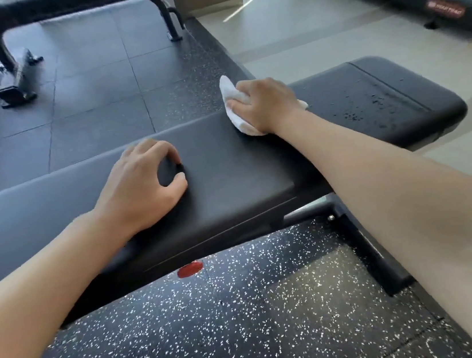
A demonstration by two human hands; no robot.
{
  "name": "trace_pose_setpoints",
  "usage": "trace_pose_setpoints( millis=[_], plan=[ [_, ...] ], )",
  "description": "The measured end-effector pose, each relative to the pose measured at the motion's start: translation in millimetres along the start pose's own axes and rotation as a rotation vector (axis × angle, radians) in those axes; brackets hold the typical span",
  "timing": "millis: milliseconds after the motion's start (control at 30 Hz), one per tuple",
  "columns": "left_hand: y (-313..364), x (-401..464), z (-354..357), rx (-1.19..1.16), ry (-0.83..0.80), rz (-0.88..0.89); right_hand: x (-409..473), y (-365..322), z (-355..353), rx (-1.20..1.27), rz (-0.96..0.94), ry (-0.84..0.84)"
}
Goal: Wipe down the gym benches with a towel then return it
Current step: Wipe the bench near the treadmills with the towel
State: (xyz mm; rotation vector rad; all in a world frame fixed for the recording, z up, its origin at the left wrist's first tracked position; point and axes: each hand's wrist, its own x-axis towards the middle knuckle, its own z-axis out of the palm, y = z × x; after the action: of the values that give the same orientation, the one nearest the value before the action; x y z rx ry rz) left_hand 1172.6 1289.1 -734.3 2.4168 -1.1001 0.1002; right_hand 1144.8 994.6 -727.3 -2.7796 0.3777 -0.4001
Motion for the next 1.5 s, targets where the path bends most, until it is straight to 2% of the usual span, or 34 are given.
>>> trace_pose_setpoints(
  millis=[100, 233, 333, 433, 600, 733, 833, 933, 1033, 1100, 1167, 1233, 1300, 1433, 1500],
  plan=[
    [12, 27, 11, -0.006, -0.012, 0.078, -37, -7, -2, -0.020, 0.006, 0.026],
    [26, 83, 23, -0.041, -0.123, 0.155, -114, -6, -16, -0.053, -0.033, 0.078],
    [23, 112, 34, -0.101, -0.144, 0.227, -135, -2, -23, -0.016, -0.046, 0.082],
    [11, 117, 44, -0.168, -0.125, 0.259, -99, 2, -14, -0.051, -0.017, 0.083],
    [10, 121, 45, -0.237, -0.110, 0.235, 15, 8, 9, -0.085, 0.082, 0.078],
    [11, 125, 46, -0.243, -0.121, 0.213, 76, 9, 20, -0.175, 0.140, -0.067],
    [12, 124, 46, -0.258, -0.118, 0.202, 79, 6, 20, -0.209, 0.165, -0.124],
    [12, 123, 43, -0.274, -0.093, 0.179, 43, -10, 13, -0.162, 0.126, -0.013],
    [9, 121, 42, -0.280, -0.049, 0.142, -35, -26, 3, -0.131, 0.028, 0.097],
    [8, 116, 43, -0.276, -0.047, 0.141, -82, -31, -8, -0.130, -0.026, 0.102],
    [10, 113, 46, -0.267, -0.054, 0.165, -99, -26, -16, -0.112, -0.066, 0.020],
    [12, 111, 47, -0.241, -0.056, 0.169, -90, -21, -19, -0.103, -0.133, -0.043],
    [13, 112, 47, -0.221, -0.059, 0.171, -67, -15, -15, -0.106, -0.175, -0.022],
    [9, 110, 47, -0.230, -0.053, 0.174, 19, -2, 7, -0.120, -0.004, 0.079],
    [8, 107, 46, -0.230, -0.064, 0.193, 53, -7, 18, -0.143, 0.012, 0.082]
  ],
)
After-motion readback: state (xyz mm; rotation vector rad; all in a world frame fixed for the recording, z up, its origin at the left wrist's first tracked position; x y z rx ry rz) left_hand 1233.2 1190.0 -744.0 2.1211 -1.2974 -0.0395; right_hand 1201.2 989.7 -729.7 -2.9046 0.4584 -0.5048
